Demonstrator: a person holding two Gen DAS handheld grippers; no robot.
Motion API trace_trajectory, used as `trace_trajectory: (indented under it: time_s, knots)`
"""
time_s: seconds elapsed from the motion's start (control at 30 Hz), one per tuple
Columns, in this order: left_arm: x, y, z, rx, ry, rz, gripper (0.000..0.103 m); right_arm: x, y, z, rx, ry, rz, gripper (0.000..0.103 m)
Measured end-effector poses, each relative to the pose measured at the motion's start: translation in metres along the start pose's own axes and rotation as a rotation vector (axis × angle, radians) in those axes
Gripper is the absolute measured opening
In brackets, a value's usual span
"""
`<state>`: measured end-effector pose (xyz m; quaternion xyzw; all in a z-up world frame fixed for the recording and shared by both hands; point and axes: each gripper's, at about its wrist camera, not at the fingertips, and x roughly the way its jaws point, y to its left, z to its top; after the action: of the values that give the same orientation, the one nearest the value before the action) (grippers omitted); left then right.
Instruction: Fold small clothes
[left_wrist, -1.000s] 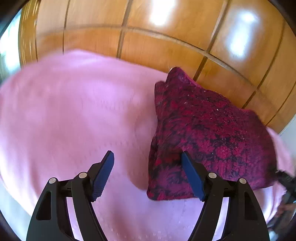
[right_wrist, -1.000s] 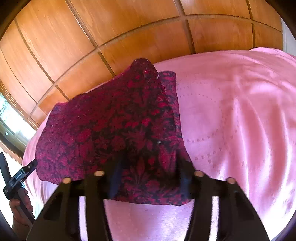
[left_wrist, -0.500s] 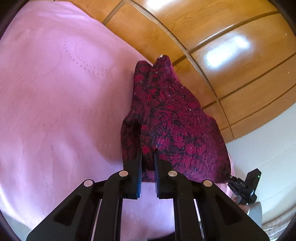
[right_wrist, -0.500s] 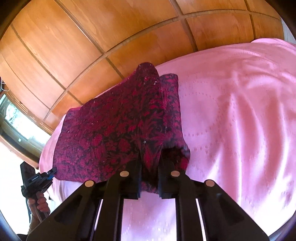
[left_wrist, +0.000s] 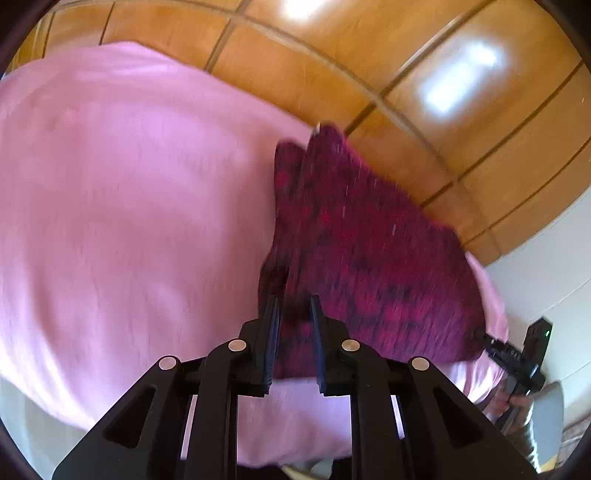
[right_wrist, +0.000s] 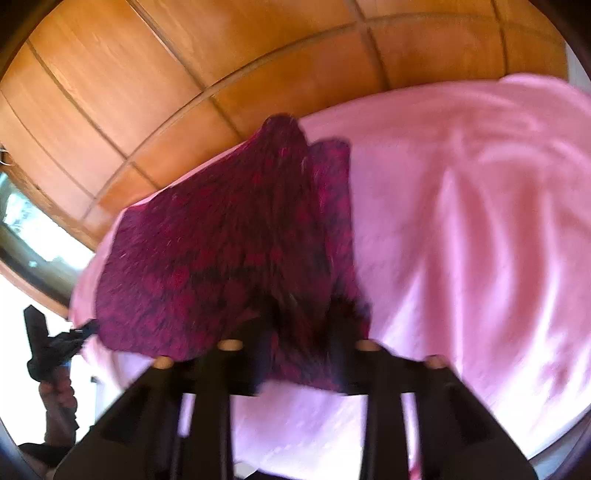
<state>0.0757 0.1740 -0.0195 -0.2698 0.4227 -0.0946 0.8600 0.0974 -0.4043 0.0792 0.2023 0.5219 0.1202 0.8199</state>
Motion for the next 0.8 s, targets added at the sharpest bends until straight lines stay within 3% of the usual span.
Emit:
trace_trajectory:
  time_s: [0.07,0.2,0.4,0.43,0.47,0.53,0.7,0.8]
  knots:
    - [-0.005,0.001,0.014,-0.016,-0.055,-0.008,0.044,-0.010,0.001,0.009,-0.003,-0.048,0.016,0.053]
    - [0.009,0.002,0.040,-0.011,-0.066,-0.015,0.045,-0.011,0.009,0.042,-0.017,-0.127,-0.011,0.058]
    - [0.046,0.000,0.066,-0.036,-0.024,-0.035,0.045,0.041,0.020,0.087,-0.029,-0.089,-0.073,0.054]
    - [0.050,0.000,0.069,-0.035,-0.018,-0.042,0.040,0.052,0.021,0.094,-0.031,-0.072,-0.089,0.040]
    - [0.055,-0.003,0.072,-0.022,-0.013,-0.052,0.021,0.059,0.024,0.097,-0.039,-0.057,-0.095,0.031]
    - [0.059,-0.011,0.078,0.020,-0.030,-0.010,0.012,0.070,0.032,0.104,-0.080,-0.042,-0.119,0.018]
    - [0.055,-0.022,0.091,0.047,-0.107,0.040,0.011,0.055,0.049,0.121,-0.124,-0.154,-0.135,0.015]
    - [0.079,-0.021,0.094,0.049,-0.069,0.133,0.011,0.072,0.051,0.126,-0.130,-0.138,-0.190,0.015]
